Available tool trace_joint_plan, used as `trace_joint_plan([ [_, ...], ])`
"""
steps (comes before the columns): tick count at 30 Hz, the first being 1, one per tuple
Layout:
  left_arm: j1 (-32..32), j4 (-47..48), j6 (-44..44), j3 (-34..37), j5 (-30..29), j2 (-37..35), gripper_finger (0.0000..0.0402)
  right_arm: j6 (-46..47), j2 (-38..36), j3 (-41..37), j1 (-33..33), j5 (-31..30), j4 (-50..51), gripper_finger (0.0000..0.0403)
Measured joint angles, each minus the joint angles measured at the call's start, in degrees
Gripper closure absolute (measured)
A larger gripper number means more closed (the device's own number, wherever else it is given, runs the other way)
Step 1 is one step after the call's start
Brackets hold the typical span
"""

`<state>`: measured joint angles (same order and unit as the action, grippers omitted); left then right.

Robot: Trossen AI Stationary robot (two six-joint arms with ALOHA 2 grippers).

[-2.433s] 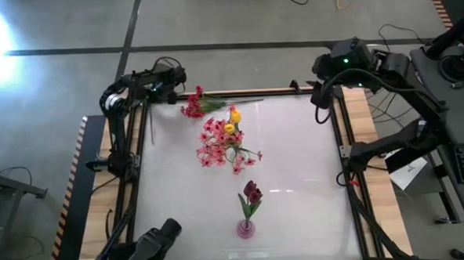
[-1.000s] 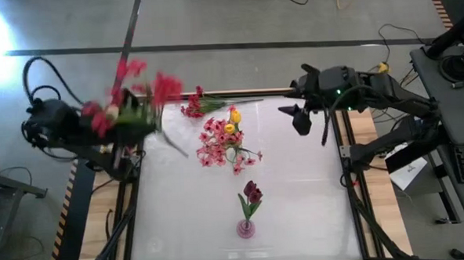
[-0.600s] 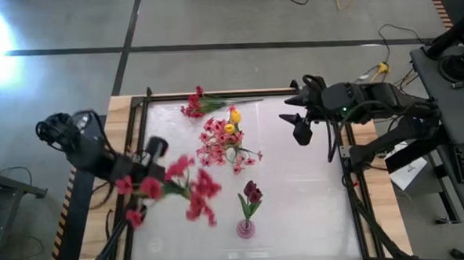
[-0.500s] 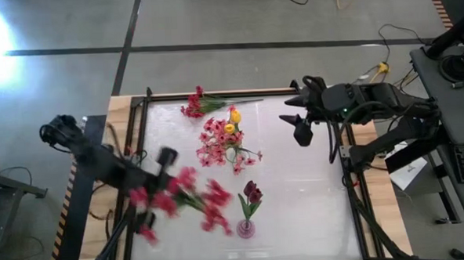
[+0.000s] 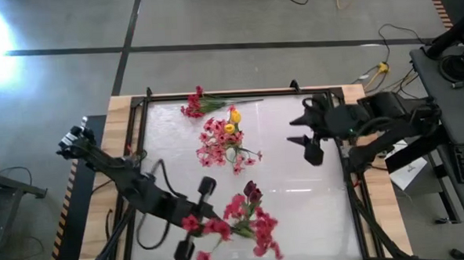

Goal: Sort flowers into vase by color
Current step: Put the left red flower into the purple vase

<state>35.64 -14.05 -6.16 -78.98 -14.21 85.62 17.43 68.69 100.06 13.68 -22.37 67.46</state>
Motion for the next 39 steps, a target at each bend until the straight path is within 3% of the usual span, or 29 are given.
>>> trace_joint_plan([
  [6, 0.0, -11.5, 0.7, 3.2, -0.2, 5.2, 0.0401, 2.8, 0.0, 0.0, 4.8, -1.8, -0.4, 0.0184],
  [18, -0.9, -29.4, -2.1, 17.6, -4.5, 4.9, 0.0401, 9.2, 0.0, 0.0, 7.1, -1.8, -0.4, 0.0184],
  [30, -1.8, -28.8, -0.2, 22.2, -5.3, 5.0, 0.0401, 13.7, 0.1, 0.0, 7.1, -1.8, -0.4, 0.0184],
  [39, -1.8, -20.4, 7.4, 22.8, -5.3, 5.0, 0.0401, 15.8, 0.1, 0.0, 7.1, -1.8, -0.4, 0.0184],
])
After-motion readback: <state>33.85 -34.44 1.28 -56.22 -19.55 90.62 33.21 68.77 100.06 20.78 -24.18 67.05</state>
